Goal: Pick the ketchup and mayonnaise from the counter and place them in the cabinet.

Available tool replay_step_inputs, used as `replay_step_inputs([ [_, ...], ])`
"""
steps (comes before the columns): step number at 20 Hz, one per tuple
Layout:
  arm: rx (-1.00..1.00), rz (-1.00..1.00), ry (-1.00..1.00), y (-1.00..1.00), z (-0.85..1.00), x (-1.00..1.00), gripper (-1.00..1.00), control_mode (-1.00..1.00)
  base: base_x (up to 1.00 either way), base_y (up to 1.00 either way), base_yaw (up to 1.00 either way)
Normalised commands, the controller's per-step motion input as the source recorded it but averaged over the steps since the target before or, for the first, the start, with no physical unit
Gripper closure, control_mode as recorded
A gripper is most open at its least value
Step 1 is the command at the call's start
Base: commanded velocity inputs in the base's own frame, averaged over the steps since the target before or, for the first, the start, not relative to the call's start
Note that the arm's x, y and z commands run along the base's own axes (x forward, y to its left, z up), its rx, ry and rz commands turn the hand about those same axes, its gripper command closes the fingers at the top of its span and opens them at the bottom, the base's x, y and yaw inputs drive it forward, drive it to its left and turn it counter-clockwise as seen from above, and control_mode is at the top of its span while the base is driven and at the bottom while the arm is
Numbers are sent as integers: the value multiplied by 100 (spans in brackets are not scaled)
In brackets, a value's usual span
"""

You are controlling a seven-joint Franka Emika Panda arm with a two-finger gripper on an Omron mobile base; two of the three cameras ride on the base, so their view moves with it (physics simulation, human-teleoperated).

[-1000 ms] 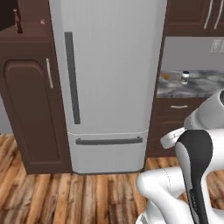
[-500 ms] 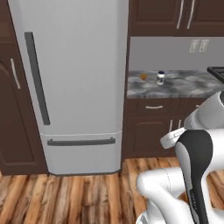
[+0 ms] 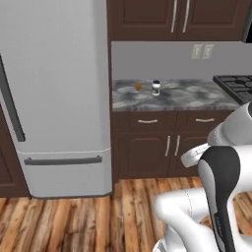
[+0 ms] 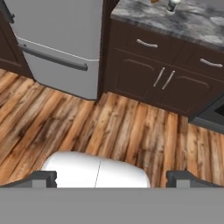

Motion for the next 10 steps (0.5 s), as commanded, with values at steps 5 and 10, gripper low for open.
replay_step_inputs([
  [5, 0, 0, 0, 0, 0, 0, -100, 100, 29, -53, -2],
  [10, 0, 0, 0, 0, 0, 0, -100, 100, 49, -38, -8],
])
